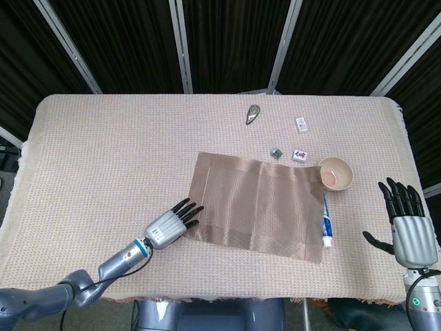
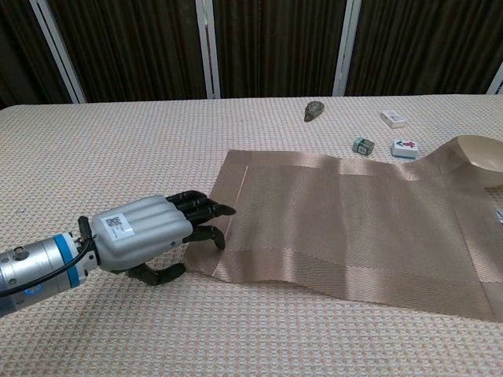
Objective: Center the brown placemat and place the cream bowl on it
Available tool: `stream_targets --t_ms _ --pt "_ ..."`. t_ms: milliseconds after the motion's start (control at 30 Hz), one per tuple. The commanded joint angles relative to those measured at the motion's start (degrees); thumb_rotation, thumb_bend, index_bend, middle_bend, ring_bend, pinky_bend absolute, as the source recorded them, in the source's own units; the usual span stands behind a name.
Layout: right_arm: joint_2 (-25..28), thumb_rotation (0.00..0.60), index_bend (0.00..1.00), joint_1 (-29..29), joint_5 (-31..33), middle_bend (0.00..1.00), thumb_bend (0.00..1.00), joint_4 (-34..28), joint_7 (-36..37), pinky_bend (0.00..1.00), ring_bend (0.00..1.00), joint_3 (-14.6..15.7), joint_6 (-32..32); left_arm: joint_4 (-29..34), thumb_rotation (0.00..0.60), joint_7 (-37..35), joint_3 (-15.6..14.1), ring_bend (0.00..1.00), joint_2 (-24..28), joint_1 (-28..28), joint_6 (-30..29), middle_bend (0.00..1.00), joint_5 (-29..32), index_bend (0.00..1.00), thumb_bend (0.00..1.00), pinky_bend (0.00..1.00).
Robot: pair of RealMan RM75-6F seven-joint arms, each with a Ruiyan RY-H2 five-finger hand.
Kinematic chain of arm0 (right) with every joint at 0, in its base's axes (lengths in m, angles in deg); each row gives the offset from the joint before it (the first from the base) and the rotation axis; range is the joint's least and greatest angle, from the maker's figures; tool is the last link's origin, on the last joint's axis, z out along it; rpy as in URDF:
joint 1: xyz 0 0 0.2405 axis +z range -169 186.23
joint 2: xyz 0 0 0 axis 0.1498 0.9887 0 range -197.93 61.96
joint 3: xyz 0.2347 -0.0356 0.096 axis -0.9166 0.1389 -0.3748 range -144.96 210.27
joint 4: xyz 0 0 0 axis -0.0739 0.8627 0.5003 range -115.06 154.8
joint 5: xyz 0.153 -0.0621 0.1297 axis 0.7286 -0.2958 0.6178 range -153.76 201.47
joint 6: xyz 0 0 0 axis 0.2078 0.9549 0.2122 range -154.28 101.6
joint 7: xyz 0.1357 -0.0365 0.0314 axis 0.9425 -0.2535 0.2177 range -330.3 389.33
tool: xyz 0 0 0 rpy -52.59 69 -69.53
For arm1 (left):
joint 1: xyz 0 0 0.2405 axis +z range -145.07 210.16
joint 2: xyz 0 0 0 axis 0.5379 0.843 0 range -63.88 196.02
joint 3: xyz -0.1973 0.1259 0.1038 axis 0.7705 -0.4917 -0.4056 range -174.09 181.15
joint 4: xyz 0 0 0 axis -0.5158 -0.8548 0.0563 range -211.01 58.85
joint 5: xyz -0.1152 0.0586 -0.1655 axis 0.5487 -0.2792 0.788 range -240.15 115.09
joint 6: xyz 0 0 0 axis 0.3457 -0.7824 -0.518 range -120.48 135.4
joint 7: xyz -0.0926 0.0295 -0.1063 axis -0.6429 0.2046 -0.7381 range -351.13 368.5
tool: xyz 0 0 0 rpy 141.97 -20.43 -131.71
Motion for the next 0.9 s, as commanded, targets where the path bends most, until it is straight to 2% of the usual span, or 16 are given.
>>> stream_targets --t_ms 33,167,467,900 --pt "0.07 0.6 0.0 -0.13 -0.21 0.0 0.0 -0.12 0.04 0.0 0.0 -0.13 0.1 -0.15 0.6 0.35 -0.08 0.0 -0.4 -0.26 0.42 0.0 0.49 0.27 0.35 0.0" --pt "0.14 0.6 0.0 -0.27 -0.45 0.0 0.0 -0.28 0.14 0.0 0.0 -0.21 0.11 -0.16 0.6 0.33 -0.06 0.0 -0.77 -0.48 0.63 0.0 1.0 0.33 0.42 0.0" --pt "0.22 0.6 0.0 -0.47 -1.34 0.0 0.0 -0.31 0.88 0.0 0.0 -0.46 0.22 -1.34 0.6 -0.39 0.22 0.0 -2.21 -0.92 -1.74 0.0 0.93 0.55 0.44 0.0" --pt "0.39 0.6 0.0 -0.95 -2.55 0.0 0.0 -0.5 1.65 0.0 0.0 -0.69 0.83 -1.74 0.6 -0.56 0.25 0.0 -3.54 -1.35 -3.98 0.0 1.02 0.6 0.47 0.0"
